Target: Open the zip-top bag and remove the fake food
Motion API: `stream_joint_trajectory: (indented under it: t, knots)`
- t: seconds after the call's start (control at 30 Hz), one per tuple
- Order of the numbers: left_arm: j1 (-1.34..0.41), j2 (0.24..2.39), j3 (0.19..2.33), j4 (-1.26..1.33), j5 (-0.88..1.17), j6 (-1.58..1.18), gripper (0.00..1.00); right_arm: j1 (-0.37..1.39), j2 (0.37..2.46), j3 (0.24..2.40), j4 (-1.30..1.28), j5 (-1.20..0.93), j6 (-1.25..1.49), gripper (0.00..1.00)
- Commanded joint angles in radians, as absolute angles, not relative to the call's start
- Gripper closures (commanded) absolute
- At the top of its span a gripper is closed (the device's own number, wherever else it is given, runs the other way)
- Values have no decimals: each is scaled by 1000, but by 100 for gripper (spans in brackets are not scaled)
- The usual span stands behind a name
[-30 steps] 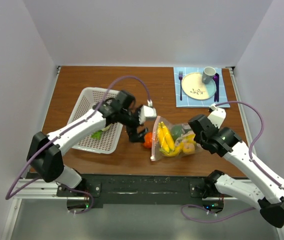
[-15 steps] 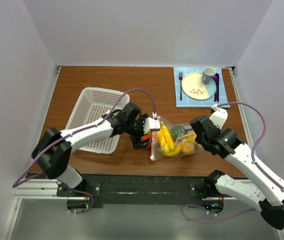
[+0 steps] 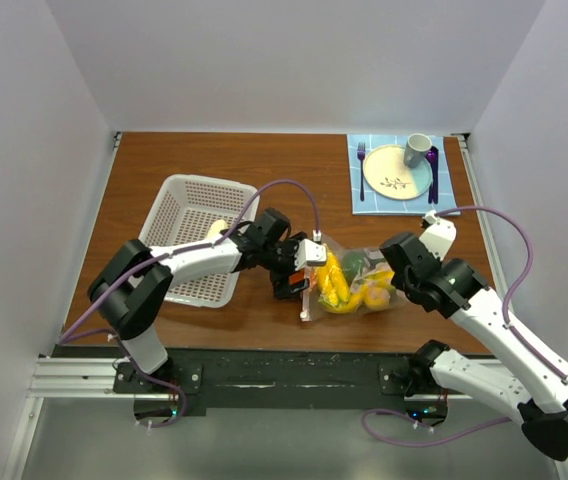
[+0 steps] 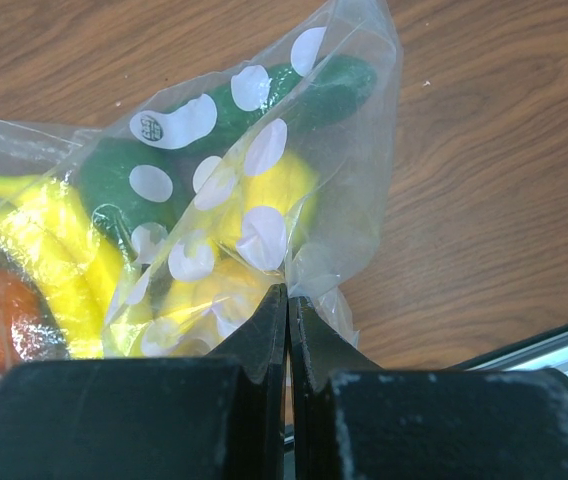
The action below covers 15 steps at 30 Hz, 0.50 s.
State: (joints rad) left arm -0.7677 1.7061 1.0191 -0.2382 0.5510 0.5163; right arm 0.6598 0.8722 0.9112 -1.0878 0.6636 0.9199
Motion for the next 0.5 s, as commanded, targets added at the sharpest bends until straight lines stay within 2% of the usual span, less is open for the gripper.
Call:
stream_joint_trajectory:
  t: [0.0,0.07,0.1,0.17,0.2,0.27,0.3,0.4,0.47]
  knots:
    - [-765,1744,1055,-173,618,537,0,655,853,914,-1104,692,934,100]
    - [-765,1749,1048,-158,614,541,3,655,854,923,-1106,692,934,100]
    - [-767,1753,1048,-161,612,545,12,653,854,926,-1109,692,933,100]
    - [-765,1749,1046,-166,612,545,24,653,856,927,-1106,692,933,100]
    - [-765,1743,1046,-169,608,543,38,653,856,927,-1104,692,934,100]
    - [-765,1730,1055,-199,588,549,57,653,859,927,-1104,690,937,100]
    - [-765,1715,1060,-218,575,555,76,655,861,928,-1104,690,937,100]
    - [-762,1663,1094,-291,493,575,100,653,858,934,-1106,699,937,100]
    - [-756,1635,1114,-353,431,587,100,652,856,942,-1106,707,933,100]
